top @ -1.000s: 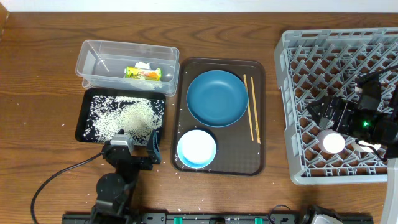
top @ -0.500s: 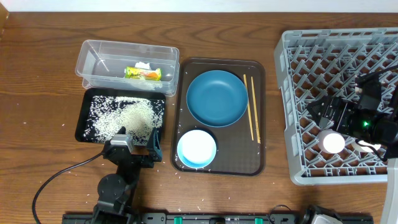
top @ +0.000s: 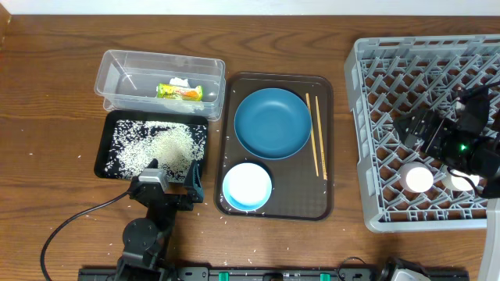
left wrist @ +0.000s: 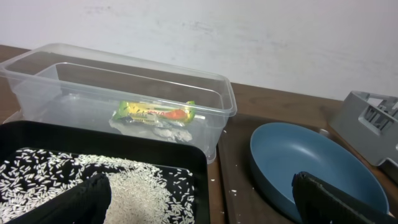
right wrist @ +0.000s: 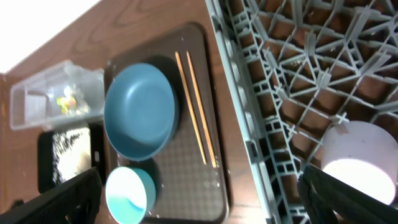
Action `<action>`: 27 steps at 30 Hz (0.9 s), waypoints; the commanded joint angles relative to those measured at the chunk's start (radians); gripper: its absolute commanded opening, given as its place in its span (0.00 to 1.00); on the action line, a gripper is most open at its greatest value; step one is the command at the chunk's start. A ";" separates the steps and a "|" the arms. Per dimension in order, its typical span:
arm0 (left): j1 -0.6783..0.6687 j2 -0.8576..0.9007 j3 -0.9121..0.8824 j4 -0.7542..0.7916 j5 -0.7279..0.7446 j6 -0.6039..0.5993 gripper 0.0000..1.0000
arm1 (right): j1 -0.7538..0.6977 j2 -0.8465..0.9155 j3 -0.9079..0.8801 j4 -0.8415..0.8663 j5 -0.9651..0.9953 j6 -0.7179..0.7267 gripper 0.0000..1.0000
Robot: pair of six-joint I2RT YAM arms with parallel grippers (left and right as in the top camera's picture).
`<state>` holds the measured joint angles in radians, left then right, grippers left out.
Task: Sort waste into correct bins and load items into the dishwasher rack
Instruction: 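Grasp the teal plate with the right gripper and stand it in the rack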
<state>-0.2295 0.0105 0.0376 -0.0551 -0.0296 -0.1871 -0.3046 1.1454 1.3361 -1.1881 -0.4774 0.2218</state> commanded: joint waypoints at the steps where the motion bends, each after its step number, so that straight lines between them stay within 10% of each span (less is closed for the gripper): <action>1: 0.006 -0.006 -0.034 -0.013 -0.005 -0.012 0.95 | 0.013 -0.002 0.009 -0.002 -0.054 0.043 0.96; 11: 0.006 -0.006 -0.034 -0.013 -0.005 -0.012 0.96 | 0.220 0.004 0.007 -0.059 -0.003 -0.064 0.72; 27: 0.006 -0.006 -0.034 -0.013 -0.005 -0.012 0.96 | 0.734 0.330 -0.138 0.206 0.286 0.182 0.47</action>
<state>-0.2295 0.0105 0.0368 -0.0540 -0.0296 -0.1871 0.3965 1.4212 1.2064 -1.0073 -0.2237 0.3588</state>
